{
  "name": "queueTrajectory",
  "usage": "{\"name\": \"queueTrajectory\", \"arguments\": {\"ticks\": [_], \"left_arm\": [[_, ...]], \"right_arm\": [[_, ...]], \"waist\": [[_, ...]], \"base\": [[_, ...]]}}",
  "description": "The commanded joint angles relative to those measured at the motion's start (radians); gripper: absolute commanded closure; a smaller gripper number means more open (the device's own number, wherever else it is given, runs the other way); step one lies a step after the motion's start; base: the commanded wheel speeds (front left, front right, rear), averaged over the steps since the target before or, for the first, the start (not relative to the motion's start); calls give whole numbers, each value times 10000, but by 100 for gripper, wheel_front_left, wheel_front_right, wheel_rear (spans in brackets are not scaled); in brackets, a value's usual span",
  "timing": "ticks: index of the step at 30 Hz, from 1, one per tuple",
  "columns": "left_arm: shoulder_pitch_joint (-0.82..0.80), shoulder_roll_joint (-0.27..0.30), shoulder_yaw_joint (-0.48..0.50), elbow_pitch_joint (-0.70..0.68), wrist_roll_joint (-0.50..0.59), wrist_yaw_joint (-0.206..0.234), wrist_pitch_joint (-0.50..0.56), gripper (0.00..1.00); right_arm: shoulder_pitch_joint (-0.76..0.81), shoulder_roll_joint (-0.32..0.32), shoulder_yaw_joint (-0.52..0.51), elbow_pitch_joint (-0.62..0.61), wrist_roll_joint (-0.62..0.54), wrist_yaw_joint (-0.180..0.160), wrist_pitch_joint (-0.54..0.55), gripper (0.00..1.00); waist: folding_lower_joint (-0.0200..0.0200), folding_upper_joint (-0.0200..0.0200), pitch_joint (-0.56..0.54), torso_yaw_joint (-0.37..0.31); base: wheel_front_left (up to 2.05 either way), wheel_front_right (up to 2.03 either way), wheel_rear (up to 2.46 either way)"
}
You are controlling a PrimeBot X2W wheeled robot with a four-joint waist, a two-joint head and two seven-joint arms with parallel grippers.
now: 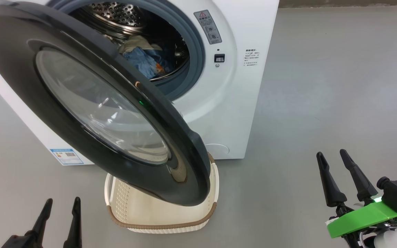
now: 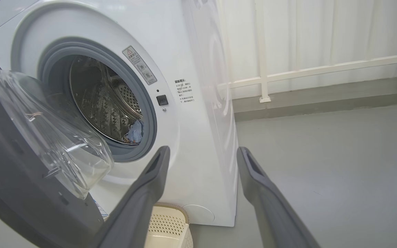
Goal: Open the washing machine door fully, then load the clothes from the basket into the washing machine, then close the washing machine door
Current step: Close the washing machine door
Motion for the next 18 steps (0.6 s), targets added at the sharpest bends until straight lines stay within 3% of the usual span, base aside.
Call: {"name": "queueTrajectory", "arguments": {"ticks": [1, 7, 8, 9, 10, 11, 12, 18], "left_arm": [[-125, 180, 376, -161, 55, 6, -93, 0], [-128, 213, 288, -166, 131, 6, -93, 0], [-121, 209, 264, -171, 141, 6, -93, 0], [-108, 189, 236, -195, 169, 6, -93, 0], [-97, 161, 219, -223, 202, 6, -93, 0], [-89, 136, 202, -243, 231, 6, -93, 0], [-88, 108, 195, -269, 249, 6, -93, 0], [-92, 41, 162, -298, 266, 6, -93, 0]], "right_arm": [[-175, -180, 173, -211, -6, 56, -80, 0], [-130, -161, 163, -188, -23, 56, -80, 0], [-124, -149, 172, -182, -26, 56, -80, 17], [-119, -132, 178, -171, -29, 56, -80, 51], [-116, -110, 177, -162, -29, 56, -80, 66], [-119, -87, 188, -156, -22, 56, -80, 89], [-131, -74, 221, -158, -20, 56, -80, 100], [-361, -29, 363, -206, 39, 56, -80, 100]], "waist": [[0, 0, -20, 14], [0, 0, -116, 82], [0, 0, -135, 102], [0, 0, -158, 131], [0, 0, -177, 163], [0, 0, -195, 200], [0, 0, -208, 238], [0, 0, -285, 538]], "base": [[0, 0, 0], [0, 0, 0], [0, 0, 0], [0, 0, 0], [0, 0, 0], [0, 0, 0], [0, 0, 0], [0, 0, 0]]}}
